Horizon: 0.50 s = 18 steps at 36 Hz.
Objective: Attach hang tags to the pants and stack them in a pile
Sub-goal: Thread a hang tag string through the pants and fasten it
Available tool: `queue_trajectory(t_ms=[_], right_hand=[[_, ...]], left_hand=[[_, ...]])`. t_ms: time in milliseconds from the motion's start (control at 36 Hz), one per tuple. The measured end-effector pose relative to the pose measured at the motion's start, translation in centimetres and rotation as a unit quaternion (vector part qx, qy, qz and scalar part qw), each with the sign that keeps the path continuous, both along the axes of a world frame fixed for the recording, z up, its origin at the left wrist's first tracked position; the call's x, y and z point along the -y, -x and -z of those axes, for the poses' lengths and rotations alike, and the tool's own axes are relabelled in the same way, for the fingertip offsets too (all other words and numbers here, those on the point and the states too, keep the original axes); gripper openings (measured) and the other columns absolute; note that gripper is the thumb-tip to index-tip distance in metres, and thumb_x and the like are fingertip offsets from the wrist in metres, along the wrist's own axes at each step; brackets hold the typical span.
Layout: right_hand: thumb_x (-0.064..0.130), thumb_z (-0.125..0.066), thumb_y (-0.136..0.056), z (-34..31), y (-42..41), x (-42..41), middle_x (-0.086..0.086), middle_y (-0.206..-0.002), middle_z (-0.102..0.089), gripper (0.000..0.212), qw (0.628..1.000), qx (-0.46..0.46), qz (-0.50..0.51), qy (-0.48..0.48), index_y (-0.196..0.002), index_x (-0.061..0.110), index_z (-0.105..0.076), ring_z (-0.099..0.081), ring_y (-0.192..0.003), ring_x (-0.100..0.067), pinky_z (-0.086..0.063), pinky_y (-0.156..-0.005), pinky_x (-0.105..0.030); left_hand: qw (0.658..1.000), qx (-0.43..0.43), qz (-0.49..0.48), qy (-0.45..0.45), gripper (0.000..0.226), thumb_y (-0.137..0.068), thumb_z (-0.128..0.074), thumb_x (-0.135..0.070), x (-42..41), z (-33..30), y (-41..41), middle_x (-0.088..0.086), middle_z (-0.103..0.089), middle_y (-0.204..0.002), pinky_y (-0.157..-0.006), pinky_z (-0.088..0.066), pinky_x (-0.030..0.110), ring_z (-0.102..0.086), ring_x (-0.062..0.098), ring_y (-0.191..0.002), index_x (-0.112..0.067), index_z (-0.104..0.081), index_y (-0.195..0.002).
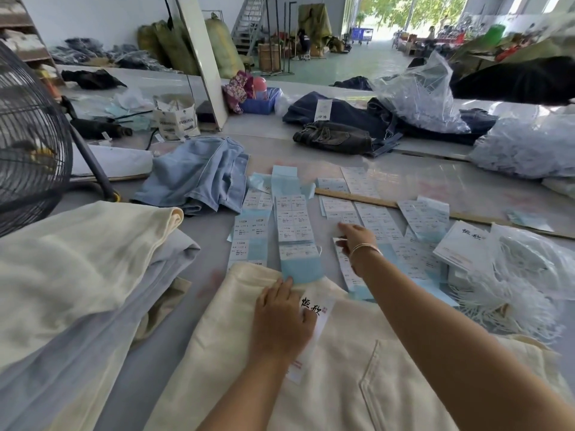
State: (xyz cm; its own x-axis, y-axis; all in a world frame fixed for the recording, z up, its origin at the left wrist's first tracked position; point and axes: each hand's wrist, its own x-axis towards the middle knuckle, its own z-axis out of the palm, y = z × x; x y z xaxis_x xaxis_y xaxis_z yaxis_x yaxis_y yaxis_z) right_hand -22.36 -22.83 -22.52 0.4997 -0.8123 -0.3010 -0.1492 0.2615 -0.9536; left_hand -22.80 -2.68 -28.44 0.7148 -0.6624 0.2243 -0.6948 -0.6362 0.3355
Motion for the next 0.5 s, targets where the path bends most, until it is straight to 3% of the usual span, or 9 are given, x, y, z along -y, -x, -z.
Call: queue_trajectory(t_ms=[83,167,222,278,333,389,444,500], right_hand=[[0.018,-0.059,-0.093,-1.6,2.2,0.5,-0.005,-0.080,-0.063,0.011,0.996,0.063,0.057,-0.036,-0.083,0.014,-0.061,-0.061,-0.051,-0.009,-0.045,-0.044,-0.016],[0.013,-0.061,-0.092,-2.6,5.2,-0.9,-0.011,-0.084,-0.067,0.004,0.978,0.164,0.071,-0.105,-0.090,0.010,-0.063,-0.068,-0.057,-0.013,-0.054,-0.051,-0.020],[0.010,-0.061,-0.091,-2.8,7.7,-2.5,-0.014,-0.081,-0.069,0.005,0.958,0.226,0.074,-0.159,-0.094,0.006,-0.062,-0.071,-0.063,-0.020,-0.058,-0.056,-0.026],[0.009,-0.059,-0.091,-2.3,10.2,-4.3,-0.015,-0.077,-0.072,0.007,0.945,0.256,0.075,-0.188,-0.095,0.003,-0.061,-0.072,-0.067,-0.024,-0.059,-0.058,-0.029],[0.008,-0.057,-0.093,-1.5,12.8,-5.9,-0.015,-0.075,-0.072,0.007,0.942,0.260,0.074,-0.200,-0.091,0.002,-0.060,-0.073,-0.071,-0.023,-0.059,-0.058,-0.028],[0.007,-0.054,-0.094,-0.4,15.0,-7.3,-0.015,-0.073,-0.072,0.010,0.940,0.258,0.082,-0.205,-0.086,0.002,-0.059,-0.073,-0.073,-0.023,-0.058,-0.058,-0.028],[0.004,-0.052,-0.094,0.6,16.9,-8.3,-0.016,-0.075,-0.072,0.011,0.939,0.259,0.089,-0.207,-0.086,0.000,-0.059,-0.073,-0.074,-0.025,-0.059,-0.059,-0.029],[0.001,-0.052,-0.093,1.3,18.5,-8.9,-0.016,-0.076,-0.072,0.012,0.937,0.262,0.094,-0.209,-0.084,-0.001,-0.059,-0.073,-0.074,-0.024,-0.060,-0.061,-0.031]], left_hand=[[1.000,-0.016,0.009,0.014,0.047,-0.069,-0.049,-0.028,0.0,0.1,0.0,0.009,-0.058,-0.134,-0.105,-0.040,0.038,-0.053,0.023,-0.127,-0.011,-0.071,-0.107],[0.998,-0.066,0.015,-0.011,0.060,-0.076,-0.033,-0.034,-0.2,-0.4,-0.4,0.003,-0.028,-0.157,-0.113,-0.019,0.030,-0.029,0.014,-0.143,-0.016,-0.060,-0.126],[0.995,-0.099,0.015,0.001,0.064,-0.075,-0.029,-0.036,-0.4,-1.1,-0.7,0.001,-0.022,-0.159,-0.111,-0.019,0.026,-0.032,0.016,-0.140,-0.019,-0.058,-0.130],[0.980,-0.186,0.005,0.075,0.065,-0.073,-0.035,-0.036,-0.7,-1.7,-1.0,0.006,-0.038,-0.152,-0.107,-0.030,0.029,-0.046,0.022,-0.130,-0.014,-0.059,-0.129],[0.928,-0.312,-0.035,0.201,0.053,-0.072,-0.043,-0.037,-1.2,-2.1,-1.0,0.009,-0.068,-0.118,-0.091,-0.047,0.036,-0.062,0.026,-0.105,-0.015,-0.069,-0.112],[0.870,-0.399,-0.095,0.274,0.030,-0.074,-0.051,-0.038,-1.8,-2.4,-1.2,-0.002,-0.073,-0.079,-0.065,-0.052,0.034,-0.065,0.024,-0.078,-0.018,-0.070,-0.085],[0.829,-0.451,-0.119,0.308,0.017,-0.085,-0.059,-0.030,-2.0,-2.3,-1.8,-0.003,-0.072,-0.072,-0.056,-0.048,0.028,-0.064,0.023,-0.072,-0.015,-0.068,-0.083],[0.797,-0.482,-0.140,0.338,0.014,-0.093,-0.057,-0.022,-1.6,-2.3,-2.6,0.009,-0.072,-0.089,-0.068,-0.047,0.031,-0.062,0.024,-0.080,-0.013,-0.067,-0.089]])
